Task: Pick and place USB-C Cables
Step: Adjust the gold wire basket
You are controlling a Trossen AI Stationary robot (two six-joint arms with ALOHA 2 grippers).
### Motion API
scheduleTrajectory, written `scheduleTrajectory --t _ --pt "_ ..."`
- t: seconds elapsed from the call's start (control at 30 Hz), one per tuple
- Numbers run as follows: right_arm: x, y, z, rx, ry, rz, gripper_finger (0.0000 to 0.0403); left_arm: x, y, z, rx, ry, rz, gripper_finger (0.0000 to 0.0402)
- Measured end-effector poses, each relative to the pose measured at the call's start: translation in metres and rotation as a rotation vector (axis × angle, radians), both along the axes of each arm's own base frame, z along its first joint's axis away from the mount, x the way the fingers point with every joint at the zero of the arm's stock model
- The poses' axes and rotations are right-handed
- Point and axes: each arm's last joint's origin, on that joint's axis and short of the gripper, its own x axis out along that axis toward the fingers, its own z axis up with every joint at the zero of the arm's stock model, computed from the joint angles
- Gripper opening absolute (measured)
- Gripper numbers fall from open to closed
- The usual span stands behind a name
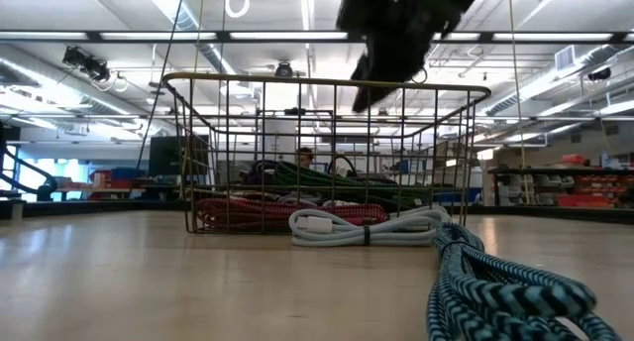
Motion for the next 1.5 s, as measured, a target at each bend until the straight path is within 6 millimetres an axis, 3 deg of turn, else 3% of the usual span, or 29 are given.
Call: scheduleTrajectory --t 0.13,0.23,0.57,1.5 --pt "0.011 -0.004 -0.023 -0.015 0.044 0.022 0.0000 0.000 0.000 0.000 0.007 0.002 -0.006 0.0112" --pt "0.016 -0.007 -0.026 -0.042 0.020 0.037 0.0000 0.000 0.000 0.000 0.007 0.003 -0.005 0.0112" --pt "0.026 -0.040 -0.011 -0.132 -0.079 -0.029 0.0000 0.001 0.002 0.001 0.009 0.002 -0.001 0.0112" --pt "0.011 -0.113 -0.012 -0.310 -0.029 -0.197 0.0000 0.001 0.002 0.001 -0.002 -0.006 0.009 0.0112"
